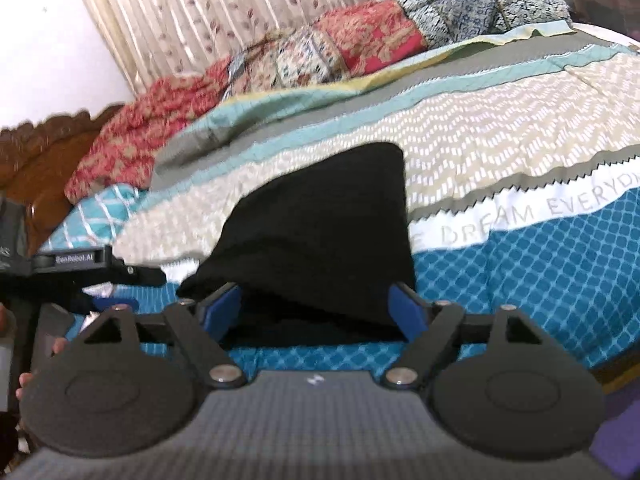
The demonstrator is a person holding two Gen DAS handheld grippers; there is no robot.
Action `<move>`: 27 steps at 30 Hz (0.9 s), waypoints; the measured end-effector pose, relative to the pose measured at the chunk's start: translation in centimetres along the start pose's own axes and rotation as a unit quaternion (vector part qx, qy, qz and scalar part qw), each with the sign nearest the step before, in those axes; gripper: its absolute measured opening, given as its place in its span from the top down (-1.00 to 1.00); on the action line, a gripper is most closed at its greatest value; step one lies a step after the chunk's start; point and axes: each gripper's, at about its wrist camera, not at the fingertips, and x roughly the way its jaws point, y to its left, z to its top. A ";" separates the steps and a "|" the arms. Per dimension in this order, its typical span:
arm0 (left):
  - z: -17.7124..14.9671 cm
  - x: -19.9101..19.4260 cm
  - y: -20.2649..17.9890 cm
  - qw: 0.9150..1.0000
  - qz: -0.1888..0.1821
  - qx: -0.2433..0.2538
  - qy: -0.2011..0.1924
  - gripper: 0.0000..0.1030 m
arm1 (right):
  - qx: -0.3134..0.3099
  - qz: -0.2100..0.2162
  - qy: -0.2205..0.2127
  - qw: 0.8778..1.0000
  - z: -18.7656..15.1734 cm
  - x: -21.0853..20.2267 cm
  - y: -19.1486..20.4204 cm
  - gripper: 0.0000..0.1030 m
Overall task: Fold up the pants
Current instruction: 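Press the folded pants stack flat with the right gripper, then open it, then grasp the black pants stack with both grippers and lift it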
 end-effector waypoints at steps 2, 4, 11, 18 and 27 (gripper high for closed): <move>0.7 1.2 0.5 1.000 -0.016 -0.016 0.016 -1.00 | 0.016 0.008 -0.003 1.000 0.7 0.2 -1.2 -0.67; 1.6 2.9 1.2 0.998 -0.042 -0.031 0.041 -1.00 | 0.035 0.015 -0.001 0.999 1.4 0.6 -2.6 -0.68; 2.4 7.6 2.7 0.987 -0.099 -0.085 0.091 -1.00 | 0.123 0.040 0.032 0.991 1.8 2.8 -6.9 -0.69; 2.9 8.6 3.1 0.984 -0.118 -0.095 0.088 -1.00 | 0.153 0.061 0.057 0.985 1.5 4.3 -8.3 -0.69; 1.7 9.4 -0.2 0.988 -0.124 -0.044 0.077 -1.00 | 0.079 0.063 0.048 0.994 1.3 5.3 -5.9 -0.77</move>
